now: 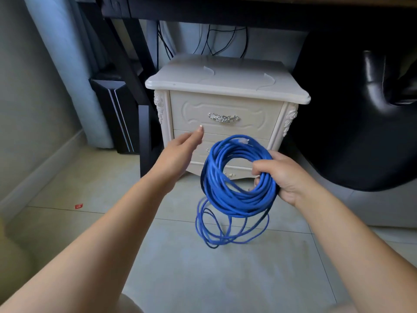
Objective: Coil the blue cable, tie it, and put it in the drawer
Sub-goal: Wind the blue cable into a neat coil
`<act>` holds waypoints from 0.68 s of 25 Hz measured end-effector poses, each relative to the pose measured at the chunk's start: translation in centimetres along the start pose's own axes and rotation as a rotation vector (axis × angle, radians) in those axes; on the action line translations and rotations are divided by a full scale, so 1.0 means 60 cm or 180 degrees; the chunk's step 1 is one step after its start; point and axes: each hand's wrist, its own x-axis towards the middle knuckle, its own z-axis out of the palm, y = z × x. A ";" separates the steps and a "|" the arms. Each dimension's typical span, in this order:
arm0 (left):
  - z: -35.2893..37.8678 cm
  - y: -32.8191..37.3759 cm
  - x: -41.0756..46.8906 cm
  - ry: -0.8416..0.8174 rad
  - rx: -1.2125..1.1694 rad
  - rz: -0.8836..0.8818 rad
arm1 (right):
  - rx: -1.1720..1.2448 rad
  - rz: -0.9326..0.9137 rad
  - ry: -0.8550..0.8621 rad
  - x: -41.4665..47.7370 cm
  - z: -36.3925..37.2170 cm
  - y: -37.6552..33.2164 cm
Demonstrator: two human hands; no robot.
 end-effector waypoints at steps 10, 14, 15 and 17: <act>0.049 -0.004 -0.027 -0.0692 0.1637 0.0715 | -0.2250 -0.1166 -0.0205 -0.012 0.035 -0.003; 0.054 0.005 -0.028 -0.0377 0.1244 0.0696 | -0.1834 -0.1177 -0.0177 -0.009 0.029 -0.001; 0.052 0.007 -0.027 -0.0282 0.1106 0.0659 | -0.1758 -0.1113 -0.0212 -0.008 0.025 -0.001; 0.047 0.007 -0.023 -0.0021 0.0844 0.0467 | -0.1597 -0.0925 -0.0373 -0.009 0.017 0.002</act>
